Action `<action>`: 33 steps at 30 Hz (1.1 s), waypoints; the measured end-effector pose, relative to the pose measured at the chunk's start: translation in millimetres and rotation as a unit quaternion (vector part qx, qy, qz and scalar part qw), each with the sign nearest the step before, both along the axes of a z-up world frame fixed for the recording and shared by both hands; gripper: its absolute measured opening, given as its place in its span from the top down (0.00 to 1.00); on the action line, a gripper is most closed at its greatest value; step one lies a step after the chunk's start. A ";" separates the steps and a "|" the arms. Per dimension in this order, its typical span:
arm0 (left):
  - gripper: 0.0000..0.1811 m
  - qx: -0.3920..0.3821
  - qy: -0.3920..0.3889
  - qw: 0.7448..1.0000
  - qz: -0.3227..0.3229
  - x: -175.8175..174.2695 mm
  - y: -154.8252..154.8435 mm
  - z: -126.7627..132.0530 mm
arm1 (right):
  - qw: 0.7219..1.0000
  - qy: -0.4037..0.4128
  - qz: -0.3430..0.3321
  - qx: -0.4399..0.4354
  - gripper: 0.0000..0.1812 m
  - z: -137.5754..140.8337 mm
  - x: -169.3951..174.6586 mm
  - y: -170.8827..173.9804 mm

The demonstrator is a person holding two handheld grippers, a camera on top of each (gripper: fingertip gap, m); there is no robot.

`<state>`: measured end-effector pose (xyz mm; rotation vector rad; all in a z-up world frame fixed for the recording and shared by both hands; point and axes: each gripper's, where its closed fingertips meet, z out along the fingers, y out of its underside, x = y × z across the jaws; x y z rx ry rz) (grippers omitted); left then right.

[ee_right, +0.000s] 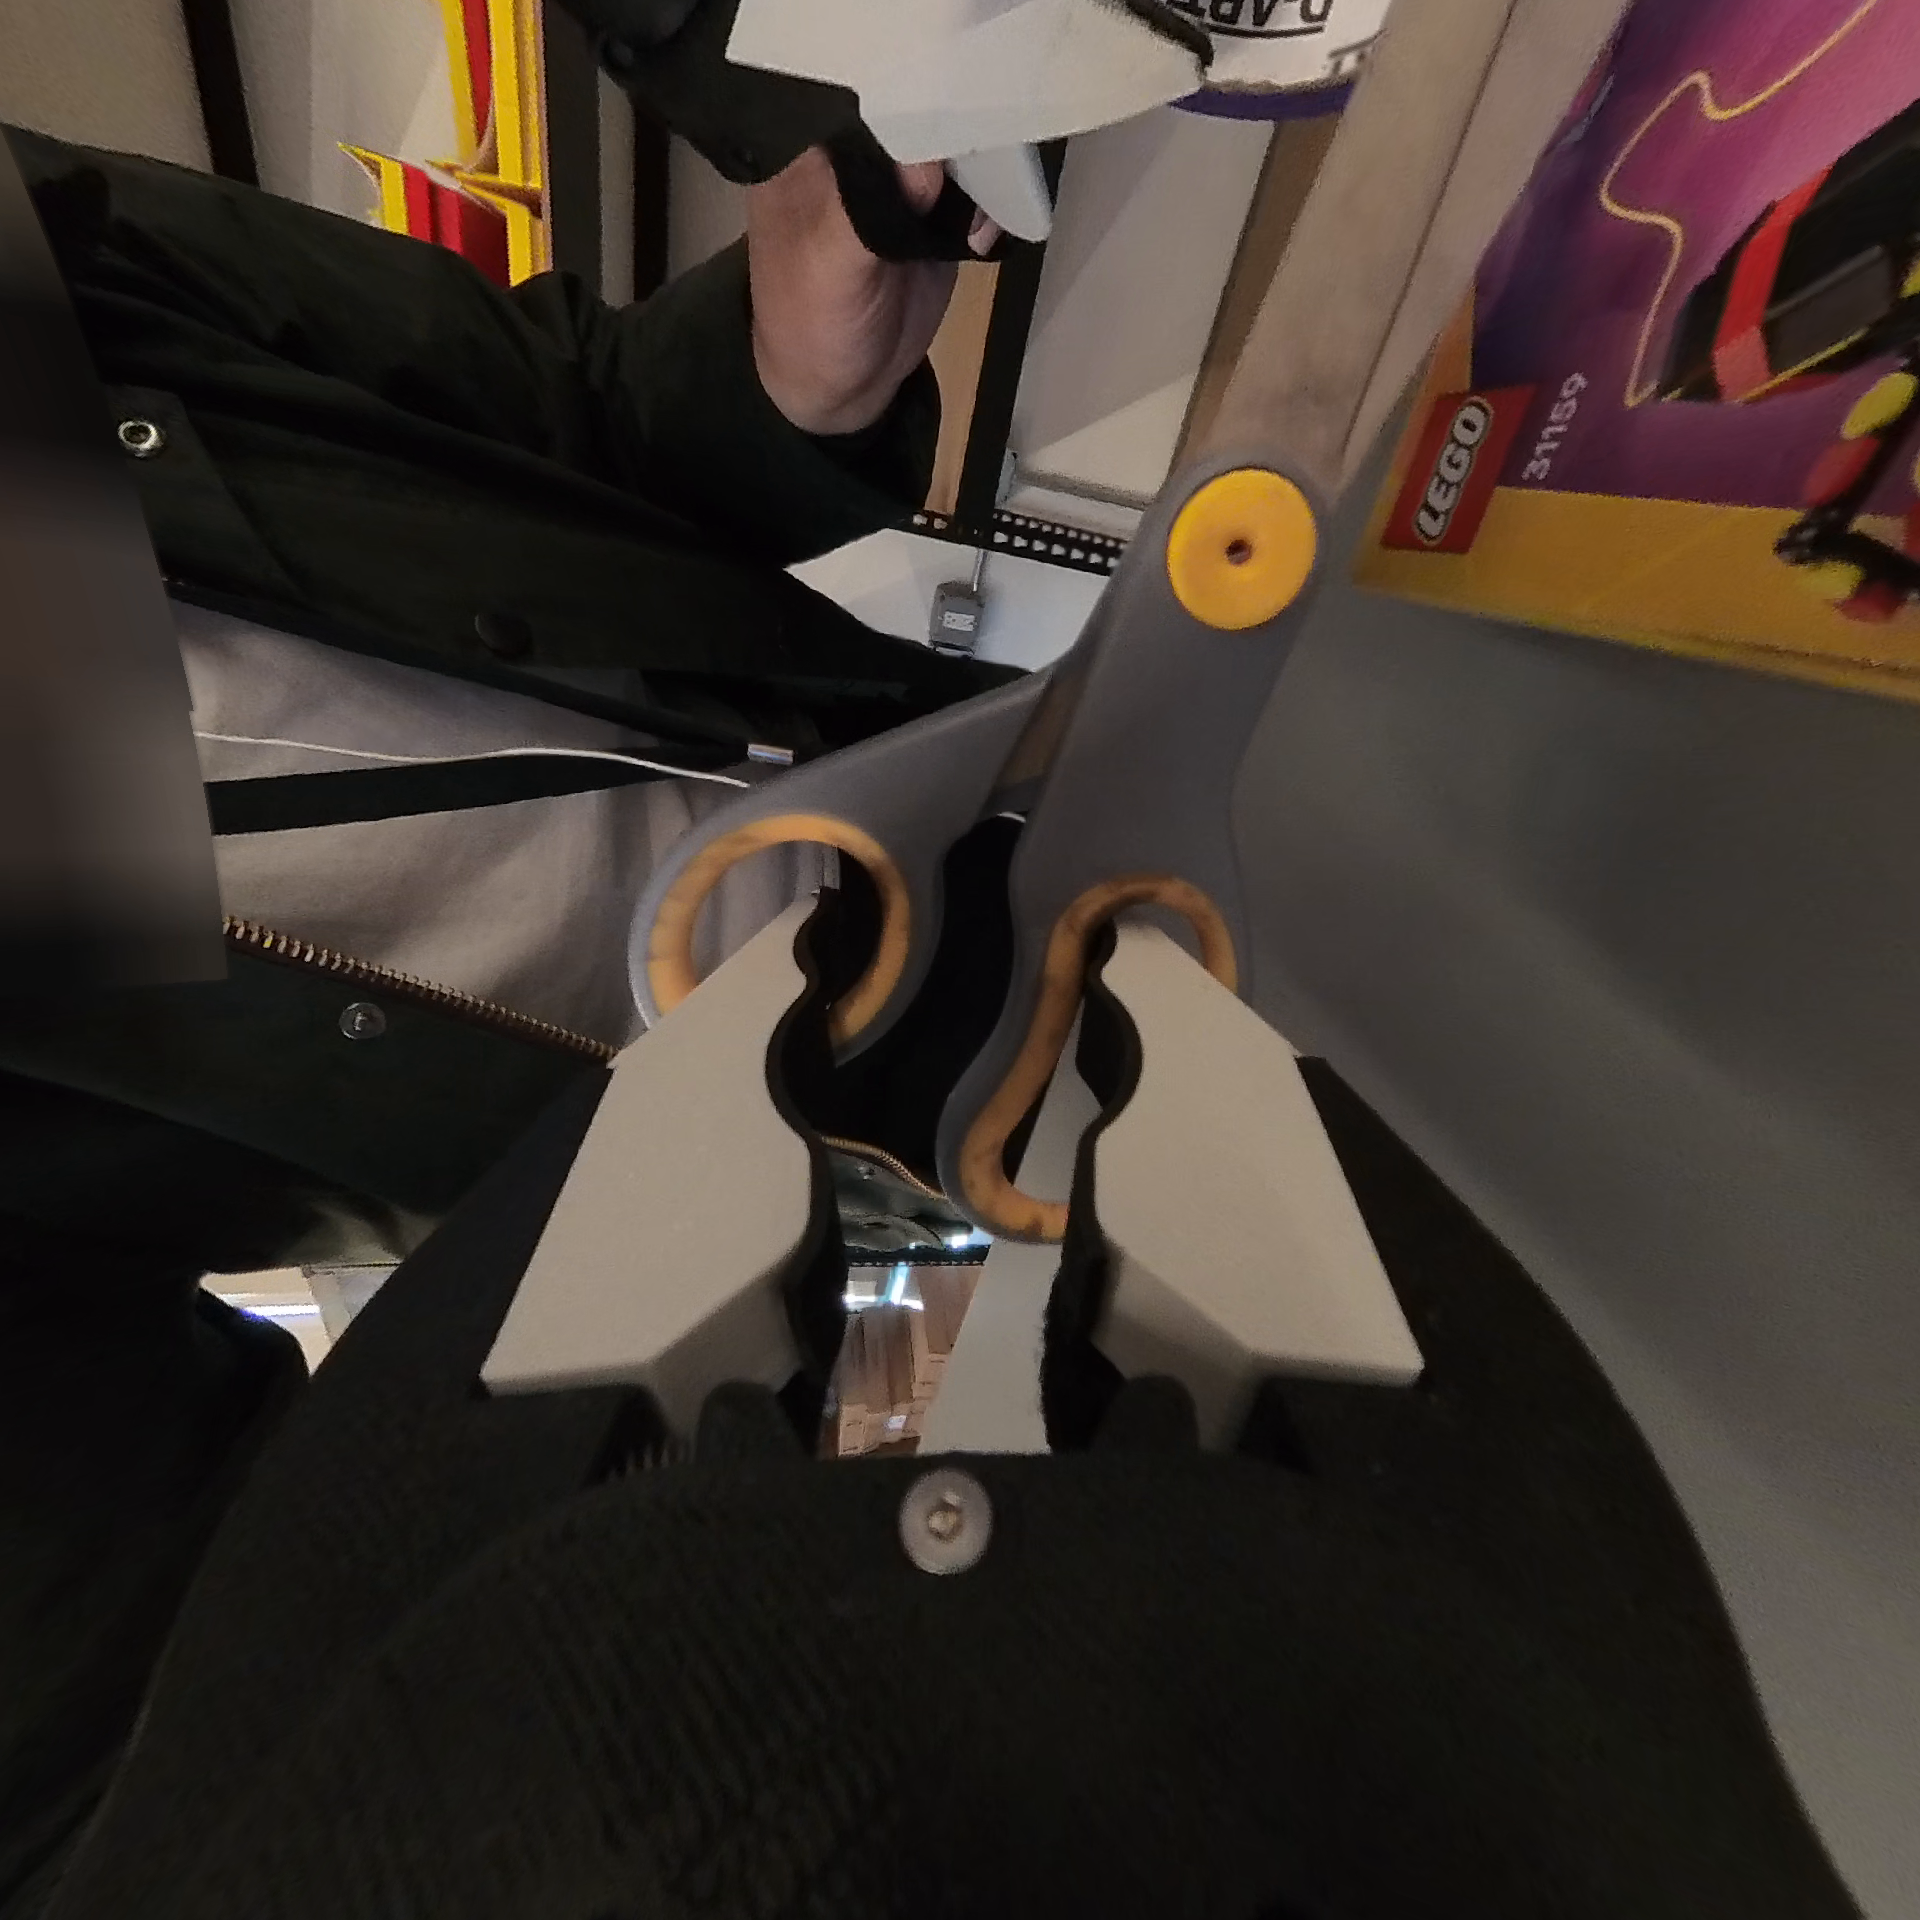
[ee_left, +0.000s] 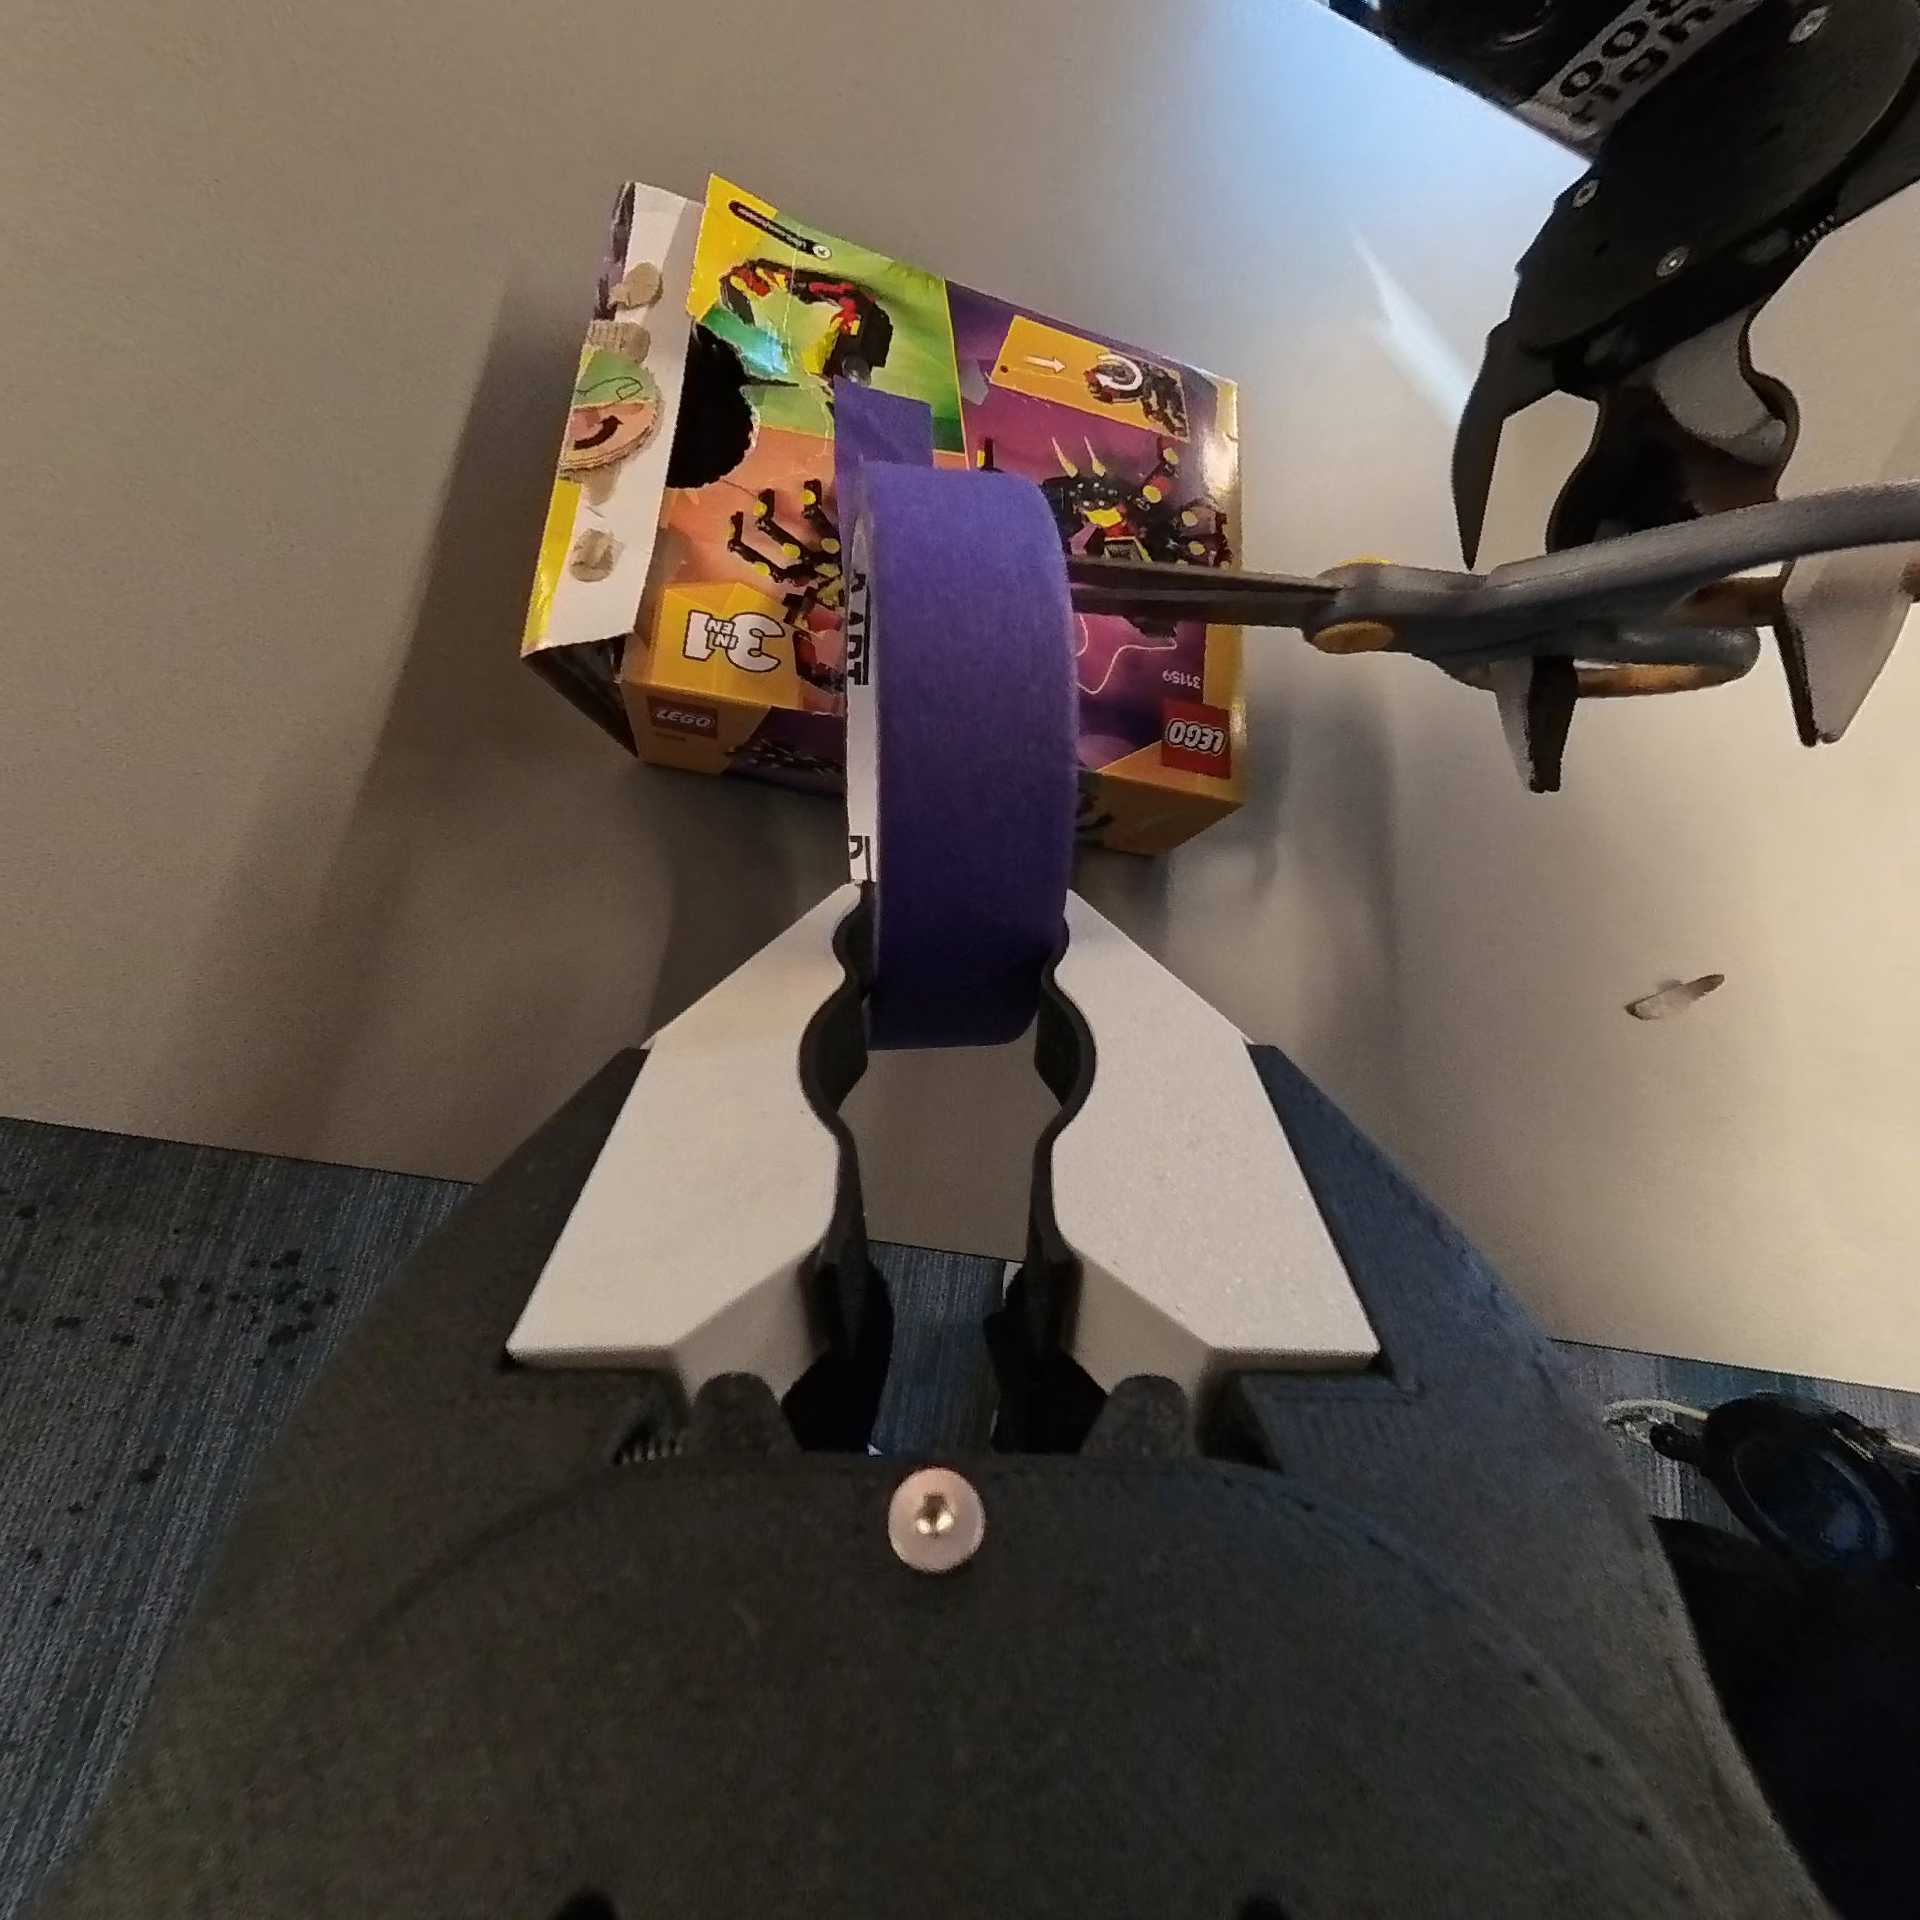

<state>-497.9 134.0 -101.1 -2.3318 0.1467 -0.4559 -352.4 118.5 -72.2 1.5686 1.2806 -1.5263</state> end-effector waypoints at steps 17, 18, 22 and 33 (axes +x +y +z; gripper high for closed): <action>0.86 0.002 0.004 1.000 0.000 1.8 -1.0 -0.8 | 1.000 0.006 -0.001 0.015 0.82 -11.3 -18.8 5.9; 0.86 0.001 0.004 1.000 -0.001 1.9 -1.0 -0.9 | 1.000 0.004 0.000 0.015 0.82 -11.9 -18.6 6.1; 0.86 0.000 0.008 1.000 -0.003 2.2 -1.1 -1.1 | 1.000 -0.006 0.000 0.021 0.83 -16.0 -17.6 7.4; 0.86 -0.001 0.011 1.000 -0.008 2.8 -2.5 -2.7 | 0.999 -0.031 0.003 0.031 0.88 -24.6 -15.0 8.5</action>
